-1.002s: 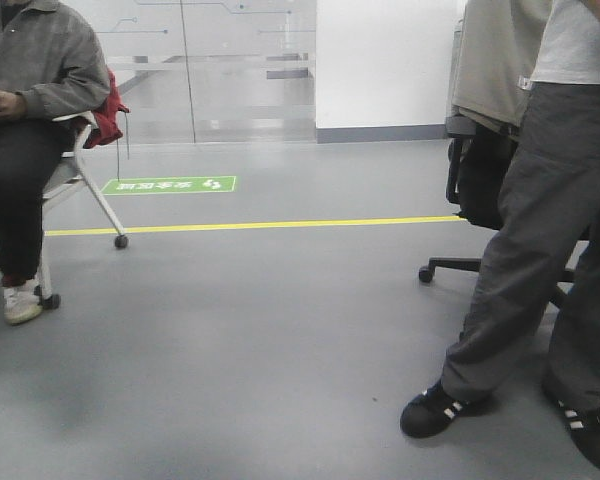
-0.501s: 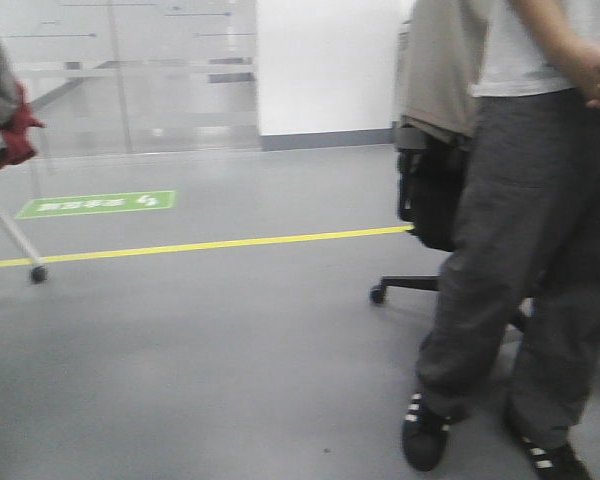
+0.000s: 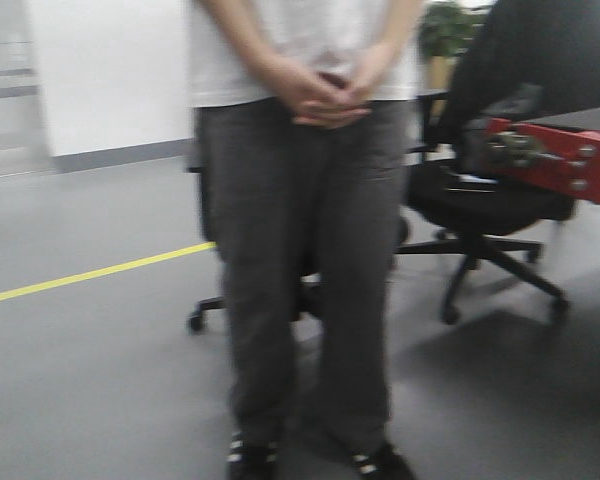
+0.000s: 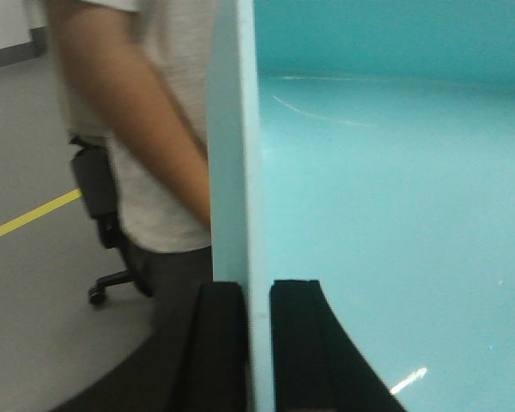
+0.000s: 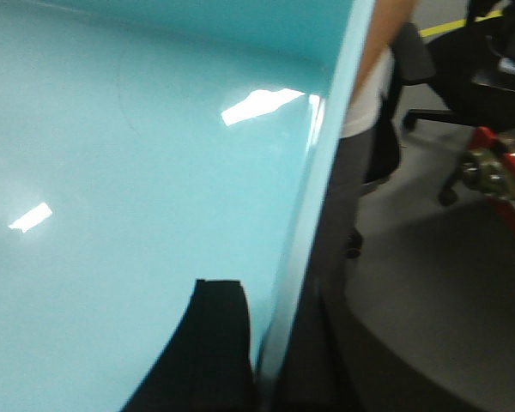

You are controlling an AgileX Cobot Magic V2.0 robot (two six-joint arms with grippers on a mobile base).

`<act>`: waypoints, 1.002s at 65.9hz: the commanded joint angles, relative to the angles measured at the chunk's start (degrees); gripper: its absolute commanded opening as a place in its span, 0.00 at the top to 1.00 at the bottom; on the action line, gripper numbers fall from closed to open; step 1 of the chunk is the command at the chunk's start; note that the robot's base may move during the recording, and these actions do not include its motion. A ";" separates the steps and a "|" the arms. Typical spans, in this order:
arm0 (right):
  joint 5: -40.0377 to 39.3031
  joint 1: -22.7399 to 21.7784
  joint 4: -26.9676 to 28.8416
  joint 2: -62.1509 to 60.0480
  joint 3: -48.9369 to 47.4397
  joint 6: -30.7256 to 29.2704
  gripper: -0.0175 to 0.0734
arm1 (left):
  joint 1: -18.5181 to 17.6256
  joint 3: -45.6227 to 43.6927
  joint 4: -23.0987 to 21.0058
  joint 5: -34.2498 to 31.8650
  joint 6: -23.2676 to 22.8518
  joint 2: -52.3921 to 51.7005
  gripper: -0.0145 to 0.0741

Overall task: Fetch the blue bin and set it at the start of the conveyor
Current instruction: 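Hold the turquoise bin with both grippers while the base turns and drives, then carry the held bin over the grey conveyor belt near its start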

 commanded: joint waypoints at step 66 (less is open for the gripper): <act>-3.27 -0.14 -0.84 -0.82 -0.57 -1.51 0.98 | -0.21 -0.53 -0.16 -2.87 -0.44 -0.73 0.96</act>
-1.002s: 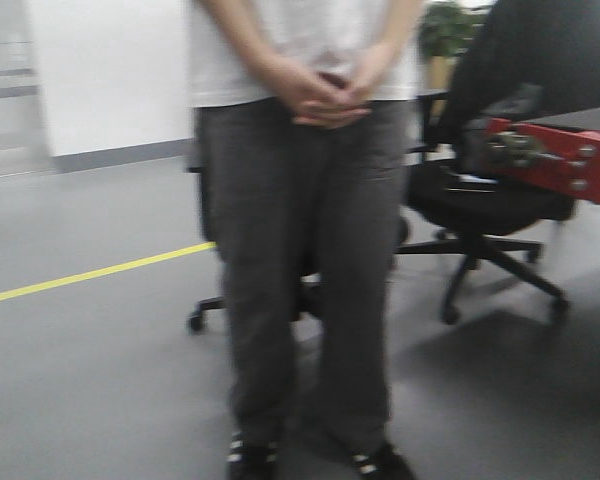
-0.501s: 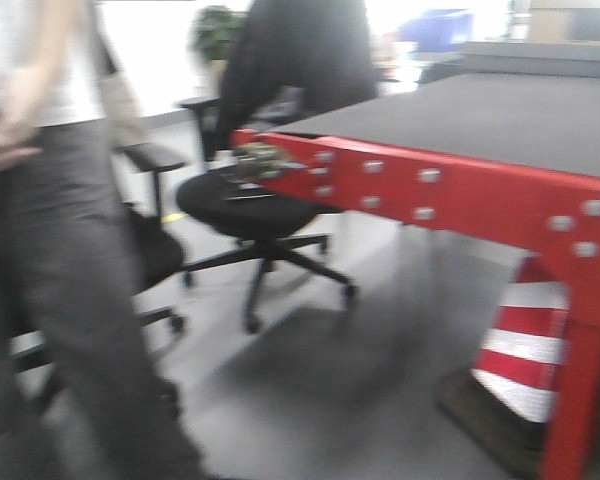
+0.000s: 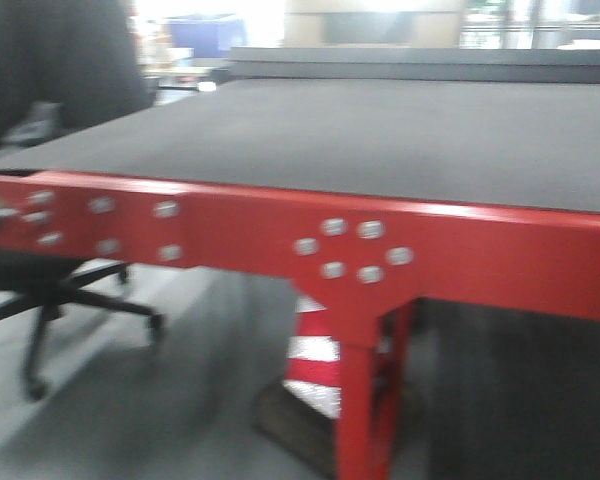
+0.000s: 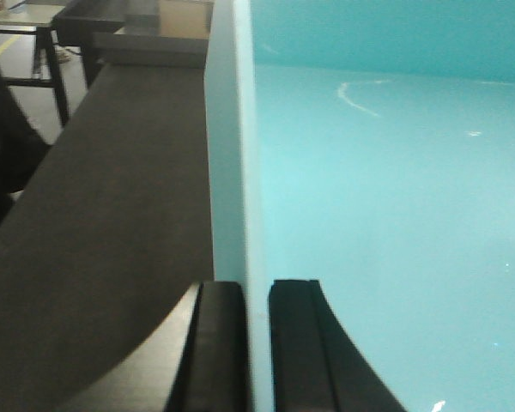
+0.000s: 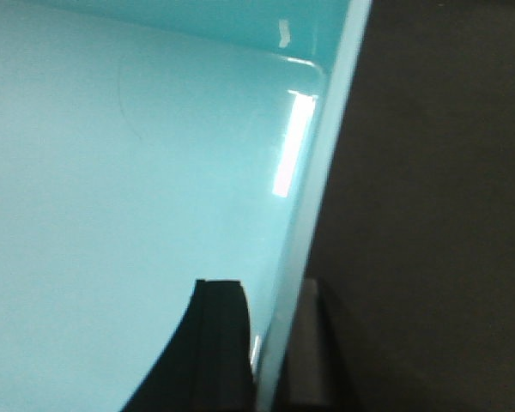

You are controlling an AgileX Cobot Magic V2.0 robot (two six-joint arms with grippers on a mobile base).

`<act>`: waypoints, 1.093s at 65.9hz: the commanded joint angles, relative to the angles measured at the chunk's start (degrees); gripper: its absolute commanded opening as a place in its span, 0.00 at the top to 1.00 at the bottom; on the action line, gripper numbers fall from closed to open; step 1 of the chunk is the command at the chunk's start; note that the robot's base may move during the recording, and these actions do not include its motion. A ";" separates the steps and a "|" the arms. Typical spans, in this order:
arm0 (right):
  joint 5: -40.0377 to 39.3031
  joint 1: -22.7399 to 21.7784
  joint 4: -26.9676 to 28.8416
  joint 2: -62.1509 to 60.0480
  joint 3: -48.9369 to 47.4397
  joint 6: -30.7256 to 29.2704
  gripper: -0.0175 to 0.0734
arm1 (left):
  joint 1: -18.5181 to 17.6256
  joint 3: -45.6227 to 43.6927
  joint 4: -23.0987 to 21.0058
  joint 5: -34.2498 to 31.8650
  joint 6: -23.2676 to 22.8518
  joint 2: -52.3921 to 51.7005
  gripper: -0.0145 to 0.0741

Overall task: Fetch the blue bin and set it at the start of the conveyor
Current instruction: 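Carry the held bin over the grey conveyor belt near its start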

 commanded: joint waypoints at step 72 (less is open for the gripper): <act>-2.72 -0.14 -0.84 -0.82 -0.57 -1.41 0.98 | -0.21 -0.53 -0.72 -2.83 -0.34 -0.73 0.96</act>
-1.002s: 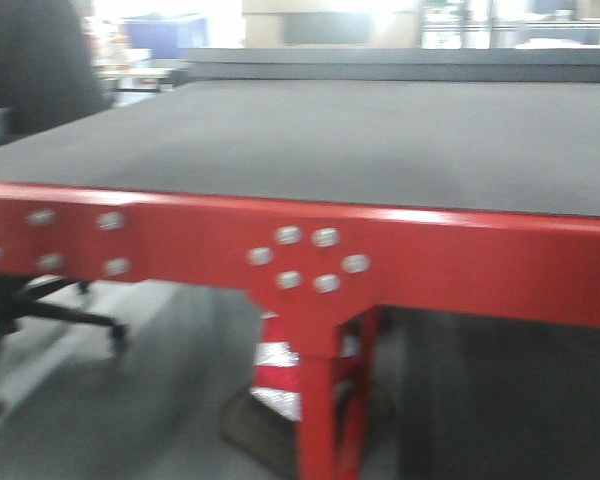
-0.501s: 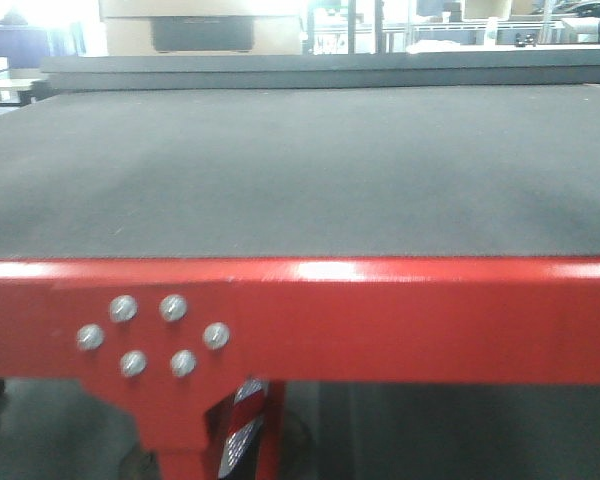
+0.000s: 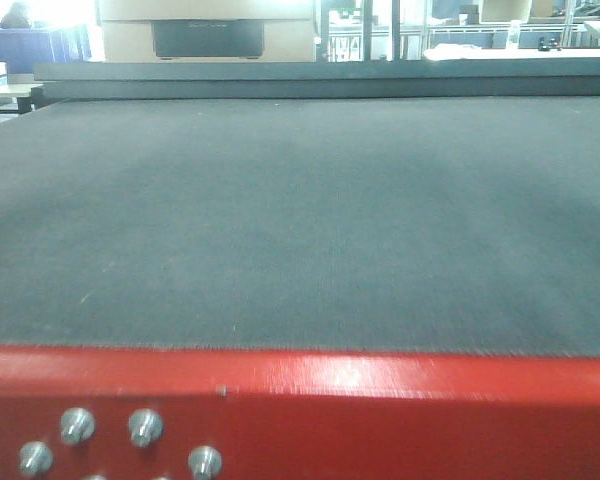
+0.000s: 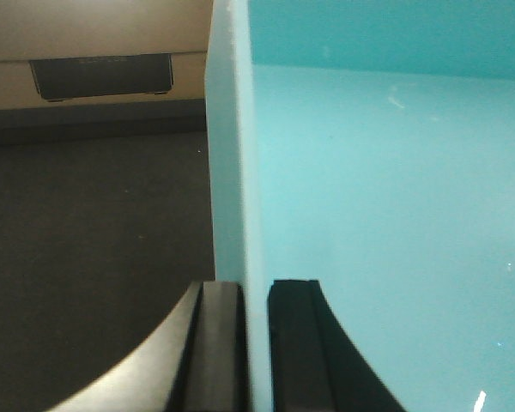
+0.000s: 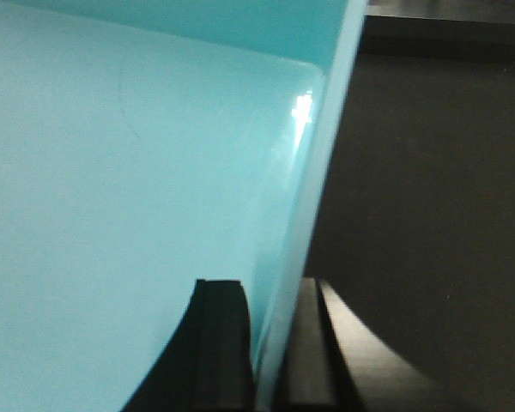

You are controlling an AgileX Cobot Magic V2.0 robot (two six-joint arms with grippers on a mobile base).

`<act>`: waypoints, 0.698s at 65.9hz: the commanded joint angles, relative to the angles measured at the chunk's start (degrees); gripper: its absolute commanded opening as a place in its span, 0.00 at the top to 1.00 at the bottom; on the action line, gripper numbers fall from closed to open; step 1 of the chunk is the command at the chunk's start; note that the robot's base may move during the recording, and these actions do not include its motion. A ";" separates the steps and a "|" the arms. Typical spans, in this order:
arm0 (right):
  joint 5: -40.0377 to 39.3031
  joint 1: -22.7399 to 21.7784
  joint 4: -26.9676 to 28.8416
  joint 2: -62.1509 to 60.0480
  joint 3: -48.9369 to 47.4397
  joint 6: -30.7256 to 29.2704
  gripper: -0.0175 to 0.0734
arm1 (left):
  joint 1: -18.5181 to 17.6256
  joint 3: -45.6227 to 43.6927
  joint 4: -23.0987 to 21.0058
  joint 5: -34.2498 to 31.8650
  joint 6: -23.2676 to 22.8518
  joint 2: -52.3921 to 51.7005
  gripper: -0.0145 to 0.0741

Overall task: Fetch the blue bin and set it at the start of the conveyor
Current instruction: 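Carry the held bin over the grey conveyor belt near its start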

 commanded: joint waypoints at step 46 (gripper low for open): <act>-2.61 -0.14 -0.84 -0.71 -0.57 -1.41 0.98 | -0.21 -0.53 -0.83 -2.74 -0.34 -0.73 0.96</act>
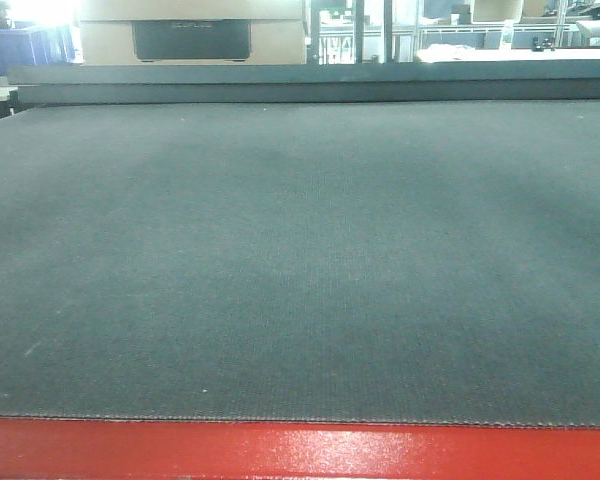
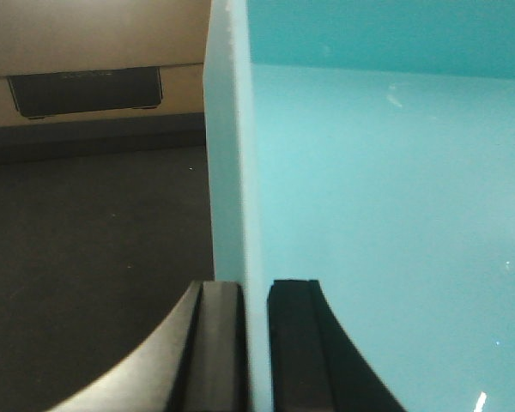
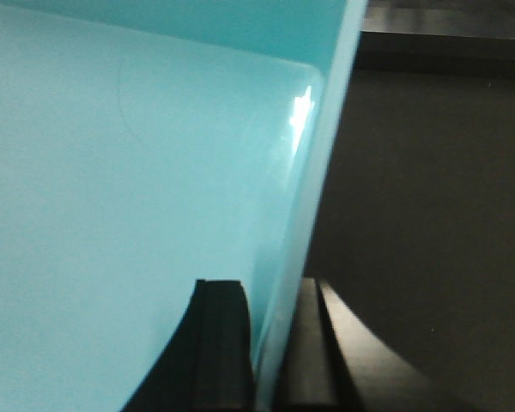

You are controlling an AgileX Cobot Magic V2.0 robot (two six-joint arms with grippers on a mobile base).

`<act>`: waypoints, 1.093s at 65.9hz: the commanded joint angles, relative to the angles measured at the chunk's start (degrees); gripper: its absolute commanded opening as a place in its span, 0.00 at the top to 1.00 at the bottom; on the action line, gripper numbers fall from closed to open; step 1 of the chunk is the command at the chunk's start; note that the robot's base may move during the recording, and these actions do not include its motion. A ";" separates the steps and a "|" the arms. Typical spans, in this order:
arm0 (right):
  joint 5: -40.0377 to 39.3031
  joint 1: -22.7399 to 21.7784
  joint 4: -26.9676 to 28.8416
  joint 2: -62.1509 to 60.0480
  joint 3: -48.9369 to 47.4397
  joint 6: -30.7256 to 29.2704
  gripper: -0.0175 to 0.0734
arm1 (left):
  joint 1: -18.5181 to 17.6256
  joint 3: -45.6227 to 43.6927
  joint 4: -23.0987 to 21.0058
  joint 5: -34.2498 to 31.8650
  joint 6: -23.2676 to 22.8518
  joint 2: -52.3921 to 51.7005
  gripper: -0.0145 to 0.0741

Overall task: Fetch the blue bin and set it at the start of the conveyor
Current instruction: 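Carry the held bin over the grey conveyor belt near its start, then lower the turquoise bin onto the belt and open both grippers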

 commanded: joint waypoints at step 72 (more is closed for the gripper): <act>-2.34 -0.14 -0.84 -0.71 -0.57 -1.41 0.98 | -0.21 -0.53 -0.94 -2.74 -0.34 -0.73 0.96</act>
